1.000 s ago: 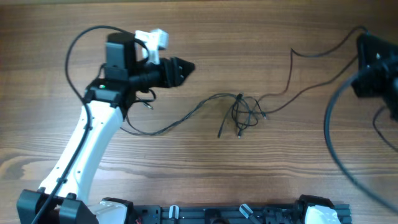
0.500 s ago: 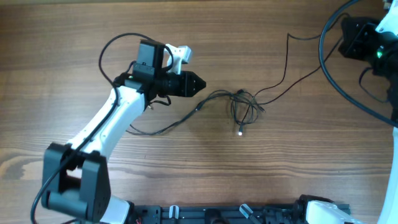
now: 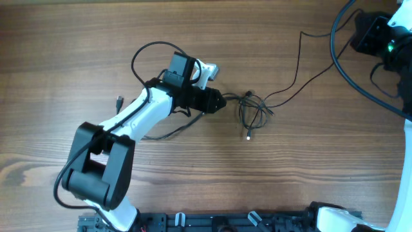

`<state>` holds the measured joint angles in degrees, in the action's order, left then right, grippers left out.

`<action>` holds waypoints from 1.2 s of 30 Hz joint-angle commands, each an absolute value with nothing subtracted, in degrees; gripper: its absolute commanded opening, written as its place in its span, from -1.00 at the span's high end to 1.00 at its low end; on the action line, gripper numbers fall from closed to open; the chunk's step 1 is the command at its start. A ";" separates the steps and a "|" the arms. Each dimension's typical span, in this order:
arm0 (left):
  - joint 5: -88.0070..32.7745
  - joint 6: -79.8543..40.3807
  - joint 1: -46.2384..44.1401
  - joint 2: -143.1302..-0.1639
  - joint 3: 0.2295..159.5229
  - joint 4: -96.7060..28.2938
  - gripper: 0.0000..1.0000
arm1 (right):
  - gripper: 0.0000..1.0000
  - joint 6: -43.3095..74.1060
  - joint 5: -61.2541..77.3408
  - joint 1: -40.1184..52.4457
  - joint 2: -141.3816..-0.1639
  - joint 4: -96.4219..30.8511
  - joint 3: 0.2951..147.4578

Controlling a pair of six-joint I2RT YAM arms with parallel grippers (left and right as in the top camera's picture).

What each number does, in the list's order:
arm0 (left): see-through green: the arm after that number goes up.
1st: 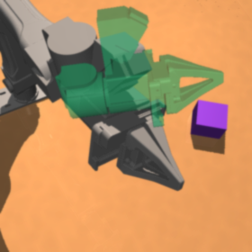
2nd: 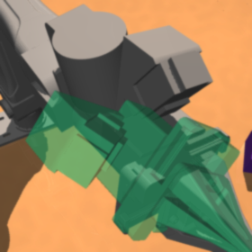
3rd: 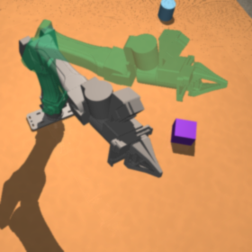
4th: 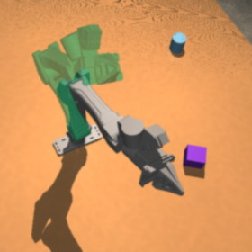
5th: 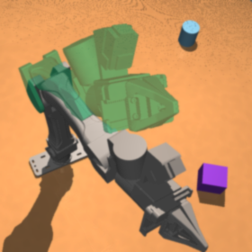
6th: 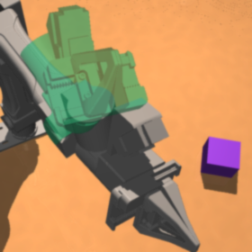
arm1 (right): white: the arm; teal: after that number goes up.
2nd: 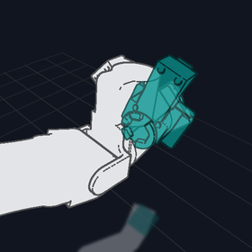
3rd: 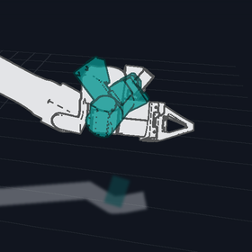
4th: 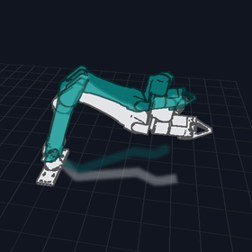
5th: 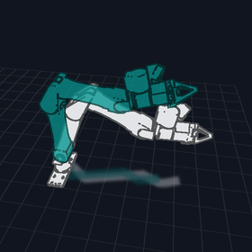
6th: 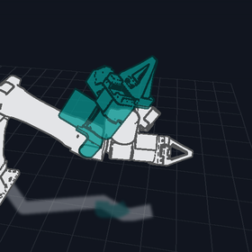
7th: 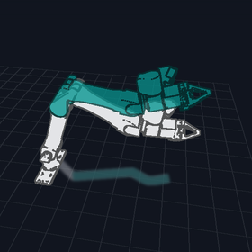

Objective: Untangle cables

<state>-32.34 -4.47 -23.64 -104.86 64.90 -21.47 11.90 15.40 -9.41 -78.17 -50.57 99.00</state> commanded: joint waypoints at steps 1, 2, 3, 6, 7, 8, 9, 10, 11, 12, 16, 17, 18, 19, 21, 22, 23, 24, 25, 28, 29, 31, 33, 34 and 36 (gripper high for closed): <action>-25.80 0.58 -23.83 -107.35 65.69 -20.73 0.00 | 0.91 12.01 14.59 -9.19 -78.54 -50.48 99.26; -25.78 1.34 -23.83 -107.74 65.69 -20.47 0.02 | 0.91 12.03 14.66 -9.17 -78.54 -50.59 99.26; -25.10 1.32 -23.83 -108.12 65.69 -20.10 0.01 | 0.91 12.01 14.83 -9.19 -78.54 -50.68 99.26; -21.82 2.50 -23.83 -108.95 65.69 -19.18 0.01 | 0.91 12.03 14.98 -9.17 -78.54 -51.22 99.26; -21.47 3.64 -23.83 -109.12 65.69 -18.98 0.00 | 0.91 12.05 14.98 -9.17 -78.54 -51.37 99.24; -20.84 4.34 -23.83 -109.40 65.69 -18.65 0.00 | 0.91 12.03 14.98 -9.17 -78.54 -51.57 99.26; -20.18 4.34 -23.83 -109.65 65.69 -18.44 0.00 | 0.91 12.05 14.98 -9.19 -78.54 -51.77 99.26; -20.03 4.36 -23.83 -109.86 65.69 -18.37 0.00 | 0.91 12.08 15.00 -9.17 -78.54 -51.90 99.26; -20.01 4.36 -23.83 -109.97 65.69 -18.26 0.00 | 0.91 12.16 15.00 -9.17 -78.54 -51.94 99.26; -20.03 4.80 -23.83 -110.19 65.69 -18.22 0.02 | 0.91 12.21 15.00 -9.17 -78.54 -51.94 99.26; -20.10 7.31 -23.90 -112.27 65.69 -18.24 0.04 | 0.91 12.47 17.02 -9.17 -78.54 -51.96 99.26; -20.21 7.31 -23.90 -112.64 65.69 -18.24 0.06 | 0.91 12.62 16.97 -9.17 -78.54 -51.96 99.26; -20.62 7.31 -23.90 -113.25 65.69 -18.22 0.07 | 0.91 12.62 16.95 -9.19 -78.54 -51.92 99.26; -21.89 7.33 -23.90 -113.65 65.69 -18.17 0.10 | 0.91 12.62 16.95 -9.17 -78.54 -51.96 99.24; -23.92 7.31 -23.90 -113.73 65.69 -17.45 0.23 | 0.91 12.64 16.95 -9.17 -78.54 -52.07 99.26; -24.21 7.29 -23.90 -113.73 65.69 -16.91 0.34 | 0.91 12.67 16.95 -9.17 -78.54 -52.07 99.26; -24.21 7.29 -23.90 -113.75 65.69 -16.56 0.47 | 0.91 12.71 16.95 -9.17 -78.54 -52.07 99.26; -24.18 7.29 -23.90 -113.73 65.69 -16.21 0.60 | 0.91 13.17 16.95 -9.17 -78.54 -52.07 99.26; -24.18 7.29 -23.90 -113.73 65.69 -15.97 0.92 | 0.91 13.45 16.95 -9.19 -78.54 -52.10 99.26; -24.10 7.29 -23.88 -113.73 65.69 -15.14 0.92 | 0.91 13.45 16.93 -9.17 -78.54 -52.21 99.24; -23.46 7.22 -23.77 -113.73 65.71 -14.52 0.92 | 0.91 13.43 16.93 -9.17 -78.54 -52.21 99.26; -21.45 6.59 -23.07 -113.67 66.04 -13.19 0.92 | 0.91 13.41 16.93 -9.17 -78.54 -52.38 99.26; -18.33 4.56 -21.56 -113.67 67.70 -13.50 0.92 | 0.91 13.21 15.88 -9.19 -78.56 -53.28 99.15; -17.26 3.92 -20.14 -113.40 69.06 -14.06 0.92 | 0.91 13.23 14.70 -9.19 -78.56 -53.63 98.98; -17.19 3.86 -17.47 -112.75 71.59 -15.73 0.92 | 0.91 12.95 12.03 -9.19 -78.63 -54.59 98.89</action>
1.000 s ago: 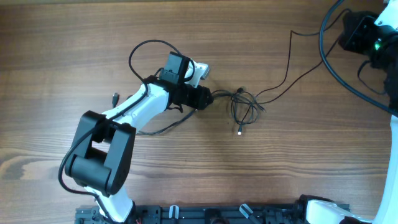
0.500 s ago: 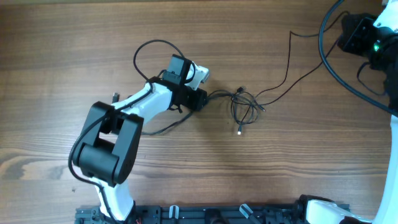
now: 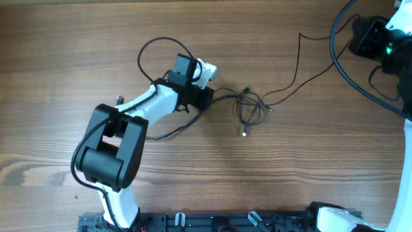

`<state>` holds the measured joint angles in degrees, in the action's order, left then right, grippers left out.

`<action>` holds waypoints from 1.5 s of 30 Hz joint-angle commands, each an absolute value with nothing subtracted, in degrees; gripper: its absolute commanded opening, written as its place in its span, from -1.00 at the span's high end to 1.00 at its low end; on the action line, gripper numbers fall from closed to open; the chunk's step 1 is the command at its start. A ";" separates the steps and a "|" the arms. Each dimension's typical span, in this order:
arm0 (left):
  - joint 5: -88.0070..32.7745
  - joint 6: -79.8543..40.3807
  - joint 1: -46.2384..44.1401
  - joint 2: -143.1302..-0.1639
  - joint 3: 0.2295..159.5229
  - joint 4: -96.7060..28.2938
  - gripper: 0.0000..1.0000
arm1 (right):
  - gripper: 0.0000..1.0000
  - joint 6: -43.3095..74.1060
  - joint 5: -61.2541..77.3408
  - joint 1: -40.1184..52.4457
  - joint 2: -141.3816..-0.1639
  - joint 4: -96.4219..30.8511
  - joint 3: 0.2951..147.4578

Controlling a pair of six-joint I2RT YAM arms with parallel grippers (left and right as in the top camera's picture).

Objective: Untangle cables

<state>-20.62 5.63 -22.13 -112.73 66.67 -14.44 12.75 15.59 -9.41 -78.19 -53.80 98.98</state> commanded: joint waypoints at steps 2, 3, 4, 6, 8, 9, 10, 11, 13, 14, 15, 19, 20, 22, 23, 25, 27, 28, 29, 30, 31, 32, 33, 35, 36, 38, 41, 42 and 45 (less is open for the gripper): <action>-16.84 4.03 -12.93 -111.18 75.59 -18.81 0.92 | 0.91 12.38 7.62 -9.19 -79.29 -55.92 98.89; -16.62 4.12 -11.29 -110.45 76.97 -19.88 0.92 | 0.91 12.36 6.22 -9.19 -79.66 -56.47 98.89; -15.99 4.14 -9.19 -109.45 78.74 -21.26 0.92 | 0.91 12.27 5.26 -9.17 -80.31 -57.10 98.89; -15.33 4.29 -4.82 -107.04 82.26 -24.18 0.92 | 0.91 12.12 4.64 -9.17 -82.43 -58.46 98.87; -15.35 4.27 0.23 -103.85 85.34 -26.87 0.92 | 0.91 12.23 3.64 -9.17 -86.28 -58.57 98.87; -15.35 4.25 2.02 -102.45 85.82 -27.42 0.92 | 0.91 12.53 2.61 -9.17 -87.61 -58.61 98.87; -15.40 4.25 3.38 -101.12 85.86 -27.77 0.92 | 0.91 13.65 0.97 -9.19 -89.38 -58.89 98.87; -16.38 4.25 5.43 -99.00 85.84 -28.75 0.92 | 0.90 13.82 -0.10 -9.19 -92.05 -59.37 98.87; -18.98 4.25 6.94 -96.97 85.84 -30.20 0.92 | 0.91 14.85 -0.08 -9.17 -94.70 -59.88 98.87; -20.03 4.27 7.14 -96.14 85.84 -30.83 0.92 | 0.91 15.35 0.05 -9.17 -96.27 -60.07 98.87; -21.74 4.25 7.11 -95.39 85.84 -31.42 0.92 | 0.89 15.40 0.58 -9.17 -97.34 -60.25 98.87; -26.63 4.23 5.41 -94.91 85.84 -31.77 0.92 | 0.49 5.41 14.72 -9.17 -97.67 -59.61 98.89; -27.22 4.23 4.80 -94.91 85.84 -31.75 0.92 | 0.35 1.65 20.27 -9.17 -97.47 -59.55 98.89; -27.66 4.01 2.87 -94.89 85.84 -31.79 0.92 | 0.20 -1.91 30.13 -9.17 -96.90 -59.57 98.89; -27.64 4.03 1.80 -94.78 85.84 -31.86 0.92 | 0.17 -1.89 31.31 -9.17 -96.84 -59.66 98.89; -27.66 4.03 -0.14 -94.32 85.84 -31.88 0.92 | 0.17 -1.93 31.79 -9.15 -96.86 -60.07 98.89; -27.64 4.03 -2.17 -93.36 85.84 -31.83 0.92 | 0.17 -1.96 31.77 -9.17 -96.86 -60.31 98.89; -27.66 4.01 -3.25 -92.66 85.84 -31.79 0.92 | 0.14 -1.69 31.79 -9.17 -96.86 -60.51 98.89; -27.66 4.01 -4.34 -91.96 85.84 -31.77 0.92 | 0.11 -1.30 31.79 -9.15 -96.88 -60.69 98.89; -27.66 4.01 -5.37 -91.24 85.84 -31.77 0.92 | 0.07 -1.28 31.81 -9.15 -96.97 -60.93 98.87; -27.64 4.01 -6.42 -90.50 85.84 -31.79 0.92 | 0.07 -1.28 31.77 -9.15 -96.97 -61.01 98.87; -27.66 4.03 -7.18 -89.82 85.84 -31.79 0.92 | 0.07 -1.28 31.75 -9.06 -96.97 -60.99 98.87; -27.66 4.03 -8.08 -89.10 85.84 -31.77 0.92 | 0.06 -1.28 31.75 -8.91 -96.97 -60.95 98.87; -27.66 4.03 -9.32 -87.72 85.84 -31.57 0.92 | 0.01 -1.37 31.53 -8.03 -97.12 -60.97 98.87; -27.64 4.03 -9.91 -86.80 85.84 -31.38 0.92 | -0.07 -1.41 31.53 -7.31 -97.32 -60.99 98.87; -27.66 3.99 -10.33 -84.99 85.84 -31.11 0.92 | -0.15 -1.56 31.46 -5.45 -98.15 -60.88 98.78; -27.64 4.01 -10.39 -82.59 85.84 -31.11 0.92 | -0.20 -1.21 31.22 -2.79 -99.11 -59.09 96.77; -27.64 4.01 -10.39 -81.93 85.84 -31.11 0.92 | -0.21 0.05 30.87 -1.98 -99.66 -58.13 96.01; -27.62 4.03 -10.39 -79.90 85.84 -30.89 0.92 | -0.21 4.89 27.86 1.37 -101.34 -53.52 92.58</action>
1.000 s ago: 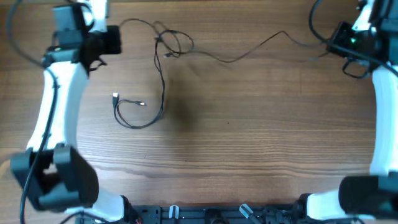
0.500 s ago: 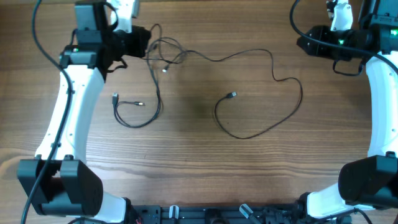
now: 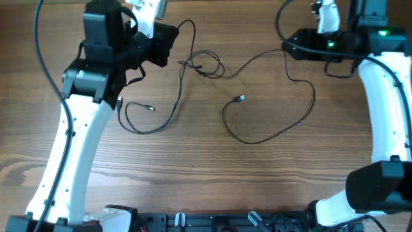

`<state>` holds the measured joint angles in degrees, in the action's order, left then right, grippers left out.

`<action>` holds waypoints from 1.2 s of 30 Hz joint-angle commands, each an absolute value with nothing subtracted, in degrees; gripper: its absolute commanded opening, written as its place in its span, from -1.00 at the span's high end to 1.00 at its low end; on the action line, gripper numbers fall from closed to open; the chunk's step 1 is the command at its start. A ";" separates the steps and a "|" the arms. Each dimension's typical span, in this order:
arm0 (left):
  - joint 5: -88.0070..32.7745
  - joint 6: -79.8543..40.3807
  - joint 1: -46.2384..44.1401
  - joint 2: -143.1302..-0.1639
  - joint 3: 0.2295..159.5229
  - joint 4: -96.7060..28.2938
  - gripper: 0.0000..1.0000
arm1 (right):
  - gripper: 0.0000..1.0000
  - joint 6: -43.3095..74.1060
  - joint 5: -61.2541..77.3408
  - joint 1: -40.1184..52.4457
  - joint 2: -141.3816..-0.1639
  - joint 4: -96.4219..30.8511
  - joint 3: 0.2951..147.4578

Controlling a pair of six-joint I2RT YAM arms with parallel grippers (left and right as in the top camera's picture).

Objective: Untangle cables

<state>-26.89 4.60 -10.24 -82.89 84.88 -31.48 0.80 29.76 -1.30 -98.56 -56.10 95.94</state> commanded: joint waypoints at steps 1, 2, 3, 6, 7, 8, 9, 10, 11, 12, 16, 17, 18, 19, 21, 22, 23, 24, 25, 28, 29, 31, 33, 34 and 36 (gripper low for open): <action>-27.64 4.01 -10.39 -79.31 85.84 -30.70 0.92 | -0.21 5.41 27.83 2.24 -101.75 -52.40 91.61; -27.64 4.01 -10.39 -78.74 85.84 -30.55 0.92 | -0.21 6.52 27.81 3.14 -102.10 -51.03 90.48; -27.62 4.01 -10.39 -78.28 85.84 -30.37 0.92 | -0.22 6.50 27.81 4.10 -102.45 -49.58 89.21; -27.64 3.42 -10.39 -76.93 85.84 -28.86 0.91 | -0.29 3.38 27.94 6.83 -103.81 -48.14 87.26; -27.64 2.46 -10.37 -76.44 85.84 -28.03 0.92 | -0.32 3.16 27.27 8.12 -104.55 -47.86 86.87; -27.64 2.24 -10.39 -76.03 85.84 -27.68 0.92 | -0.34 4.75 25.47 8.86 -105.03 -47.42 86.67; -27.64 2.09 -10.39 -75.64 85.84 -27.68 0.92 | -0.34 8.34 21.56 9.56 -105.58 -46.87 86.65; -27.64 2.09 -10.39 -75.29 85.84 -27.70 0.92 | -0.35 11.64 15.73 10.17 -106.21 -45.76 86.65; -27.64 2.11 -10.39 -75.05 85.84 -27.68 0.92 | -0.36 13.30 12.29 10.35 -106.43 -44.97 86.65; -27.62 2.11 -10.39 -74.83 85.84 -27.62 0.92 | -0.38 14.44 8.82 10.44 -106.59 -44.14 86.65; -20.71 2.13 -10.37 -74.37 85.84 -27.64 0.92 | -0.43 20.05 -1.50 10.35 -106.63 -44.12 86.65; -19.11 2.15 -10.33 -74.37 85.84 -27.64 0.92 | -0.46 20.93 -2.59 10.31 -106.63 -44.16 86.65; -17.32 2.17 -10.33 -74.39 85.84 -27.66 0.92 | -0.46 21.21 -3.07 10.31 -106.63 -44.14 86.63; -16.05 2.63 -10.33 -74.41 85.84 -27.70 0.92 | -0.47 21.23 -3.11 10.31 -106.63 -44.14 86.63; -11.97 2.76 -10.24 -75.00 85.84 -27.97 0.91 | -0.55 23.00 -5.87 10.22 -106.94 -44.18 86.65; -11.51 2.76 -10.00 -75.40 85.84 -28.27 0.88 | -0.59 23.55 -7.14 10.22 -107.13 -44.21 86.65; -11.46 2.74 -9.67 -75.92 85.84 -28.73 0.85 | -0.61 24.56 -8.36 10.22 -107.57 -44.38 86.65; -11.46 2.74 -9.26 -76.79 85.84 -29.50 0.81 | -0.66 24.64 -8.67 10.20 -108.05 -44.38 86.63; -11.44 2.76 -8.91 -77.71 85.84 -30.20 0.81 | -0.68 24.64 -8.64 10.20 -108.44 -44.40 86.63; -11.46 2.76 -8.45 -81.49 85.84 -32.23 0.78 | -0.72 25.69 -8.64 10.22 -109.62 -44.47 86.63; -11.46 2.76 -8.47 -82.78 85.84 -32.51 0.77 | -0.73 26.17 -8.64 10.20 -109.86 -44.53 86.65; -11.51 2.74 -8.47 -85.84 85.84 -33.06 0.75 | -0.73 27.16 -8.64 10.13 -110.24 -44.66 86.65; -12.43 2.76 -8.47 -88.05 85.84 -33.32 0.76 | -0.74 27.20 -8.64 10.11 -110.28 -44.53 86.65; -13.10 2.74 -8.47 -88.84 85.84 -33.32 0.76 | -0.73 27.20 -8.67 10.11 -110.28 -44.34 86.63; -13.43 2.72 -8.47 -89.82 85.84 -33.30 0.76 | -0.74 27.68 -9.37 10.09 -110.28 -43.88 86.65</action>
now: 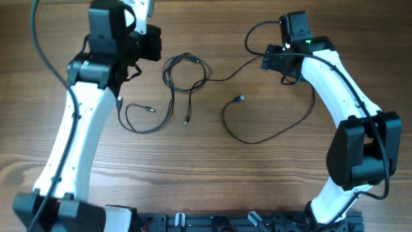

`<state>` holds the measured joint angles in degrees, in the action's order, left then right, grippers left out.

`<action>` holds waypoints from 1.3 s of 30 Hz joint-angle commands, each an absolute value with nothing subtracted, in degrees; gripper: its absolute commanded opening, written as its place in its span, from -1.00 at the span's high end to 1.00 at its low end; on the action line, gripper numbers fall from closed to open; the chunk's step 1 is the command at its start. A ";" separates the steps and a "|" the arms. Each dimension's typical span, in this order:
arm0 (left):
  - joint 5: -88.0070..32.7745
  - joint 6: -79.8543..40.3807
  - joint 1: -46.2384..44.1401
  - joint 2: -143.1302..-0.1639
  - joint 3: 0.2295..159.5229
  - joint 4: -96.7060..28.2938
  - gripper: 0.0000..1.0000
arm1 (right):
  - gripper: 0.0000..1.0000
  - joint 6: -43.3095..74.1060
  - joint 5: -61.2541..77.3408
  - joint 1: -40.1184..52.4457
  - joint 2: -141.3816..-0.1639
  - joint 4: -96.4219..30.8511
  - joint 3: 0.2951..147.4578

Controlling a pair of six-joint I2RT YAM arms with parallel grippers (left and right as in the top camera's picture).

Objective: Untangle cables

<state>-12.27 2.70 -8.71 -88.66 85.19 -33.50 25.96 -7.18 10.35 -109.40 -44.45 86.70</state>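
Note:
Thin black cables lie on the wooden table [212,180]. A loose knot of loops [187,69] sits at upper centre, with one end hanging down to a plug [187,120]. Another strand curls left to a plug [150,109]. My left gripper [158,48] hovers just left of the loops, apart from them and holding nothing. From the knot a strand runs right into my right gripper [264,60], which is shut on it. The same strand continues down in a wide bend [257,139] to a plug [239,98].
The left arm's thick supply cable [35,38] arcs along the far left. The right arm's own cable [257,29] loops above its wrist. A black rail [212,222] runs along the front edge between the arm bases.
The left gripper let go of the cable, and the loops now lie lower, spread on the table. The right gripper moved left and slightly down with its strand, and its arm now bends across the right side.
At first the left gripper pressed at a tight knot mid-table, the right arm far at the back right. Then it sat a little further left. Later both grippers held cable ends high and apart, the knot stretched. Now the loops lie loose, and only the right holds.

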 commanded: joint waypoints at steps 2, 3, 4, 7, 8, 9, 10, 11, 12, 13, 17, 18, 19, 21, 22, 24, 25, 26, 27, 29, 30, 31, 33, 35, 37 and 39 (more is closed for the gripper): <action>-13.08 2.74 -8.45 -90.02 85.82 -33.58 0.73 | -0.77 28.49 -10.63 9.89 -110.39 -43.35 86.63; -12.53 2.74 -8.45 -90.02 85.82 -33.78 0.69 | -0.78 28.51 -10.59 9.78 -110.43 -43.20 86.63; -11.62 2.72 -8.43 -90.04 85.82 -34.24 0.66 | -0.78 28.53 -10.57 9.45 -110.65 -42.81 86.65; -11.44 2.52 -8.27 -90.04 85.82 -36.56 0.66 | -0.82 28.53 -10.55 8.75 -112.27 -41.98 86.65; -11.46 2.52 -8.23 -90.04 85.82 -37.23 0.66 | -0.84 28.49 -10.52 8.69 -113.23 -41.52 86.63; -11.46 2.52 -8.23 -90.04 85.82 -37.76 0.67 | -0.85 28.45 -10.48 8.71 -114.06 -41.04 86.65; -11.46 2.52 -8.23 -90.02 85.82 -38.26 0.67 | -0.86 28.47 -10.50 8.71 -114.74 -40.66 86.65; -11.46 2.52 -8.23 -90.02 85.82 -38.59 0.67 | -0.87 28.49 -10.46 8.71 -115.83 -39.99 86.65; -11.46 2.52 -8.25 -90.02 85.82 -38.89 0.67 | -0.90 28.62 -10.31 8.71 -116.88 -39.24 86.65; -11.46 2.52 -8.25 -90.02 85.82 -39.13 0.68 | -0.92 28.71 -10.17 8.71 -117.71 -38.48 86.65; -11.49 2.55 -8.25 -90.02 85.82 -40.25 0.68 | -0.97 30.24 -6.28 8.71 -120.38 -34.81 86.65; -11.49 2.52 -8.25 -90.02 85.82 -40.42 0.68 | -0.97 30.20 -4.05 8.71 -120.60 -33.78 86.65; -11.49 2.52 -8.25 -90.02 85.82 -40.64 0.68 | -0.97 30.20 -1.98 8.71 -121.12 -32.67 86.65; -11.51 2.52 -8.25 -90.02 85.82 -40.97 0.68 | -0.97 30.17 2.24 8.88 -121.67 -30.72 86.63; -11.51 2.52 -8.25 -90.02 85.82 -41.06 0.68 | -0.97 30.20 3.36 9.02 -122.04 -30.17 86.65; -11.73 2.55 -8.25 -90.02 85.82 -41.15 0.69 | -0.98 30.24 4.99 9.47 -122.50 -29.67 86.65; -12.01 2.55 -8.25 -90.02 85.82 -41.19 0.69 | -0.98 30.70 5.19 9.89 -122.98 -29.47 86.65; -12.14 2.55 -8.25 -90.02 85.82 -41.19 0.69 | -0.99 31.22 5.21 10.31 -123.13 -29.32 86.65; -12.19 2.55 -8.25 -90.02 85.82 -41.21 0.69 | -0.98 31.66 5.19 11.20 -123.48 -29.04 86.63; -12.80 2.55 -8.25 -90.02 85.82 -41.21 0.69 | -0.98 31.92 5.19 12.73 -123.68 -28.23 86.65; -13.02 2.55 -8.25 -90.02 85.82 -41.23 0.69 | -0.99 32.16 5.17 13.58 -123.68 -27.70 86.65; -13.02 2.55 -8.25 -90.02 85.82 -41.25 0.69 | -0.99 32.60 5.17 14.26 -123.68 -27.29 86.65; -13.02 2.55 -8.25 -90.02 85.82 -41.47 0.69 | -0.99 33.95 5.19 15.55 -123.68 -26.57 86.65; -13.15 2.55 -8.25 -90.02 85.82 -41.74 0.70 | -0.99 34.70 5.19 16.69 -123.72 -26.20 86.65; -14.37 2.57 -8.25 -90.02 85.82 -41.87 0.69 | -0.99 34.57 5.10 17.65 -124.03 -26.20 86.65; -14.98 2.55 -8.25 -90.02 85.82 -41.85 0.70 | -0.99 34.48 4.93 18.46 -124.90 -26.59 86.65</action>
<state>-12.80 2.70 -8.60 -90.21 85.21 -41.80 33.41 4.49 17.61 -122.50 -26.48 86.63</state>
